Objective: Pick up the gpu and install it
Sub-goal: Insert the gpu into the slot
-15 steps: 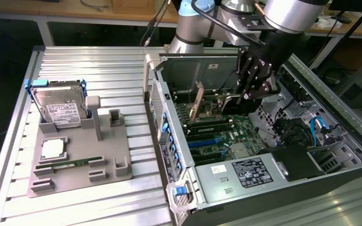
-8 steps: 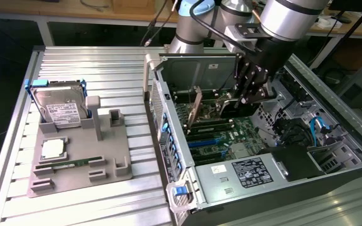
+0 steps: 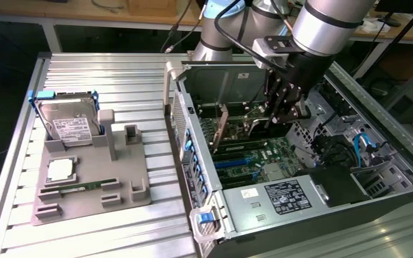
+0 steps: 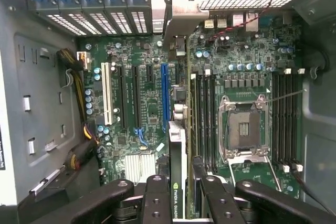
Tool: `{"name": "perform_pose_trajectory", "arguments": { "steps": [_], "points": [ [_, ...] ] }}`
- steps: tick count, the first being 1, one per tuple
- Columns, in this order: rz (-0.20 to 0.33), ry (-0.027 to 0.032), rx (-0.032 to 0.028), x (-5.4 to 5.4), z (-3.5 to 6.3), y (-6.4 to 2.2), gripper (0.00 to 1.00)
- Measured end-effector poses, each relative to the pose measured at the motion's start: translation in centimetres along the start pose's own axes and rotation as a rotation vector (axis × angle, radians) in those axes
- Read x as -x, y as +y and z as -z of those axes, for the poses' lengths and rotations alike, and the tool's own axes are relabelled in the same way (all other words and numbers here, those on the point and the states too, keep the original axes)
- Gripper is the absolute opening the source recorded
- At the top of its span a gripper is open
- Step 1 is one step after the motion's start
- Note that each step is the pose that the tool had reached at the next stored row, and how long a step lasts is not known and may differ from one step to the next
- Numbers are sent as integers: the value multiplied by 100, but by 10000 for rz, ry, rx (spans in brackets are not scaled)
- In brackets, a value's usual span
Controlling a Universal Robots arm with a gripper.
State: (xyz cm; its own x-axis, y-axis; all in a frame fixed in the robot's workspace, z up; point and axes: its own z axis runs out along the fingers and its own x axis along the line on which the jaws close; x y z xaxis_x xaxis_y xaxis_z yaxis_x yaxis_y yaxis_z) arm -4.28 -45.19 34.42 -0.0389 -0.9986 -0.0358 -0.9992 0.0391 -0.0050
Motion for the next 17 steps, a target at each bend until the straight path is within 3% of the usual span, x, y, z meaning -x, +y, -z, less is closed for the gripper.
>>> {"name": "perform_pose_trajectory", "arguments": {
  "steps": [11, 17],
  "points": [
    [1, -1, -12, -7, -168, 27, 27],
    [2, -2, -31, -15, -240, 101, 27]
  ]
}}
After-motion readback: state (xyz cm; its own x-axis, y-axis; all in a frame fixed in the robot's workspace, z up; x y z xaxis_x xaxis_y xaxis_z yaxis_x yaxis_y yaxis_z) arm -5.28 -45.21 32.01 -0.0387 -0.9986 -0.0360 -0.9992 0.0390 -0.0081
